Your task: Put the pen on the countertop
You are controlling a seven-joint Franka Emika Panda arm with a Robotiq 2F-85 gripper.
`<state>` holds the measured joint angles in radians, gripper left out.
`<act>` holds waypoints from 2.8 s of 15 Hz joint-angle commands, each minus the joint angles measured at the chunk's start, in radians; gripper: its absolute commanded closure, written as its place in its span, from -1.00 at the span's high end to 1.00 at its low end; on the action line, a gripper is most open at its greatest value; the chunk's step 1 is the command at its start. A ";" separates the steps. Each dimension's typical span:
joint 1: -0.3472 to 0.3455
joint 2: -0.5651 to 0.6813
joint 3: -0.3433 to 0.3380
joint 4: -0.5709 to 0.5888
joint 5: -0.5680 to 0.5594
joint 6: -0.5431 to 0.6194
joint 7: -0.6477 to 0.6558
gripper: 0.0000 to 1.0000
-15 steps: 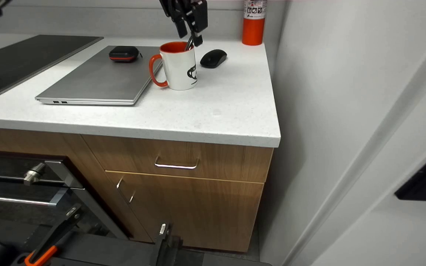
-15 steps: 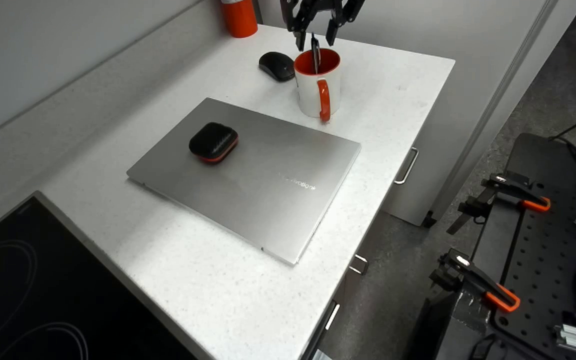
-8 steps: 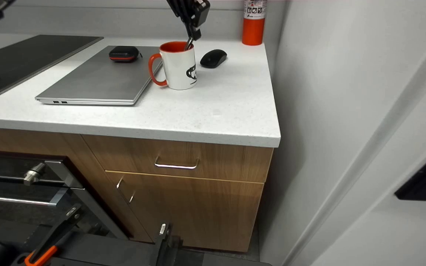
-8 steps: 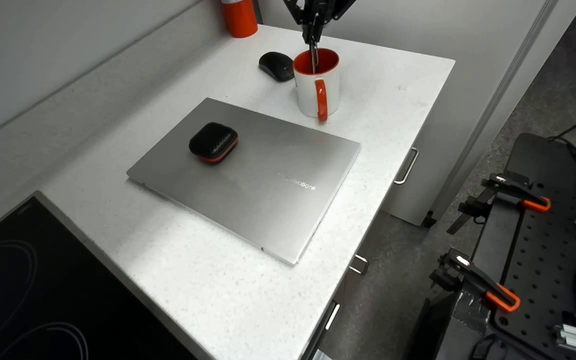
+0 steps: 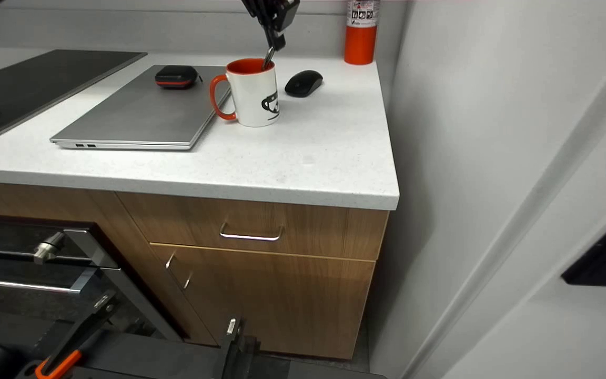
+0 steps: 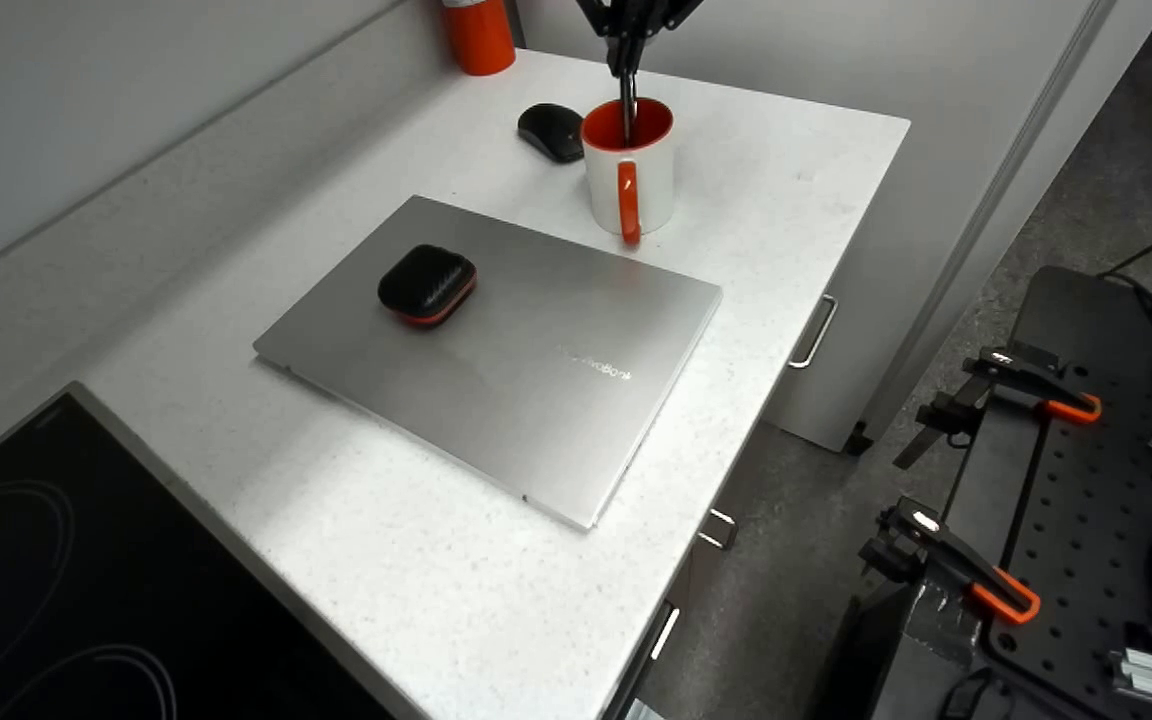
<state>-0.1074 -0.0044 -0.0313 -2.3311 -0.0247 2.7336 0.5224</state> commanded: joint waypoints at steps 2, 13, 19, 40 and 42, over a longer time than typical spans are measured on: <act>0.014 -0.161 -0.013 -0.049 0.090 -0.023 -0.118 -0.95; -0.097 -0.272 0.002 0.016 -0.153 -0.424 -0.184 -0.95; -0.095 -0.049 0.023 0.041 -0.356 -0.421 0.027 -0.95; 0.018 0.222 -0.159 0.195 -0.356 -0.277 0.294 0.99; 0.020 0.222 -0.159 0.195 -0.352 -0.276 0.294 1.00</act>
<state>-0.1073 0.2174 -0.1699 -2.1372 -0.3849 2.4590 0.8237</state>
